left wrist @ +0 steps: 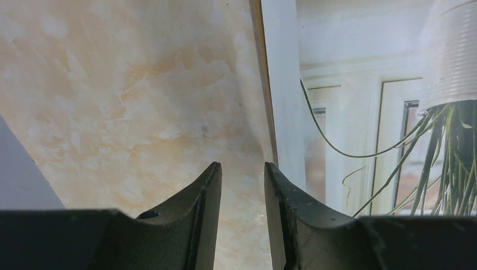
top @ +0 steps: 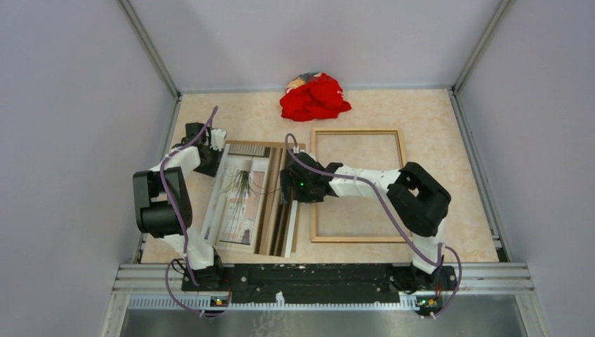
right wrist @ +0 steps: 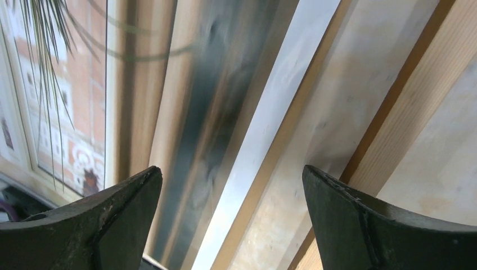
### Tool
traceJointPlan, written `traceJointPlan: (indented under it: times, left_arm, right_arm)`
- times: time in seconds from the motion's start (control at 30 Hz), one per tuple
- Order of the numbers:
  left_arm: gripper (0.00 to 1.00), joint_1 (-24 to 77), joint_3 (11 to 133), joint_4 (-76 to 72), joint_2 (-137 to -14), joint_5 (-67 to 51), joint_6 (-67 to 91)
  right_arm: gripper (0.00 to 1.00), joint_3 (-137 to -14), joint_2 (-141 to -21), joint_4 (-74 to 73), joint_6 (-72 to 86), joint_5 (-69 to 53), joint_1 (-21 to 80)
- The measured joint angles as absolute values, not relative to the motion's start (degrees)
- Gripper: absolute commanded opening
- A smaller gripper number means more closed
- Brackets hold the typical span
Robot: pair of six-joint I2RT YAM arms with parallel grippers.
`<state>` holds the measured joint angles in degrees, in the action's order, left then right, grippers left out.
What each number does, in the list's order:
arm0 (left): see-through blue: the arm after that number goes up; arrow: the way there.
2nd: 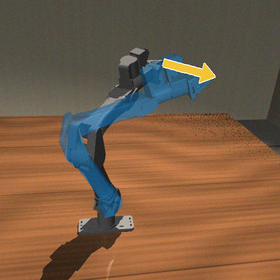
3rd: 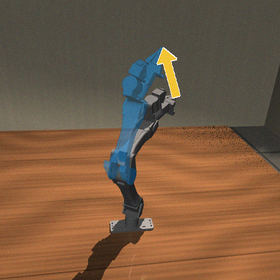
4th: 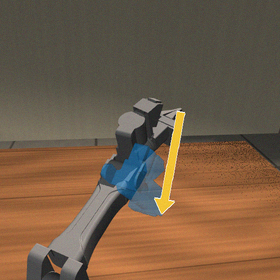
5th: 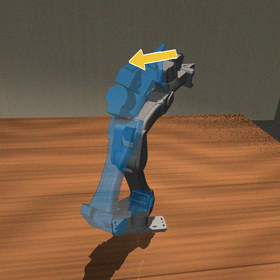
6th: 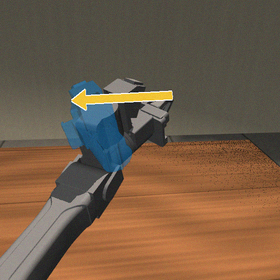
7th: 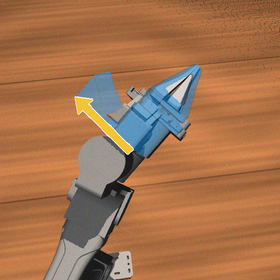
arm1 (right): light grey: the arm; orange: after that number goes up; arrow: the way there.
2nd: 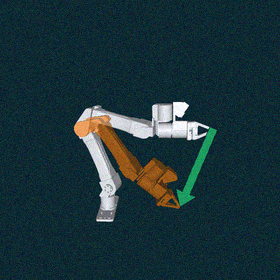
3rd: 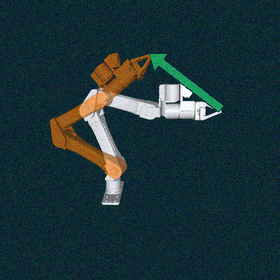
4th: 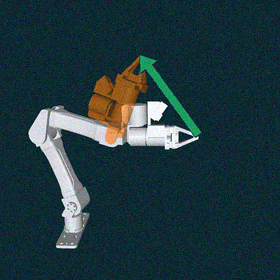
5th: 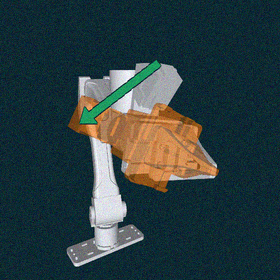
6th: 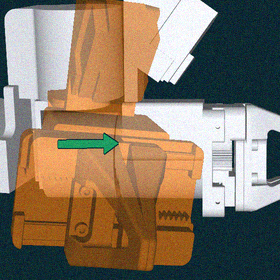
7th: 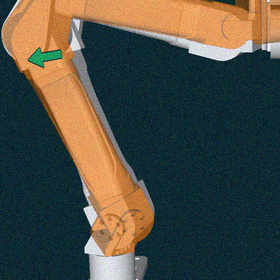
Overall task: Put the photo into the frame
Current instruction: Pick up the photo at the center of the board.
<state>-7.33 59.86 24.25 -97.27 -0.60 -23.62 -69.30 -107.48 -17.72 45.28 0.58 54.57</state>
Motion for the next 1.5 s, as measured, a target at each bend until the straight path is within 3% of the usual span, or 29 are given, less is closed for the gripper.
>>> traceJointPlan:
  times: [0.43, 0.9, 1.5]
  left_arm:
    - [0.4, -7.33, 58.72, 22.5, -98.19, -0.6, -22.79]
    - [0.38, -6.79, 58.65, 20.62, -98.89, -0.12, -22.39]
    - [0.37, -6.52, 58.67, 19.14, -99.26, 0.1, -22.37]
  right_arm:
    - [0.93, -80.55, -116.14, -15.62, 45.01, -0.8, 41.82]
    - [0.89, -90.26, -123.22, -15.22, 44.75, -4.86, 40.4]
    - [0.85, -91.2, -123.57, -16.1, 42.46, -5.82, 40.77]
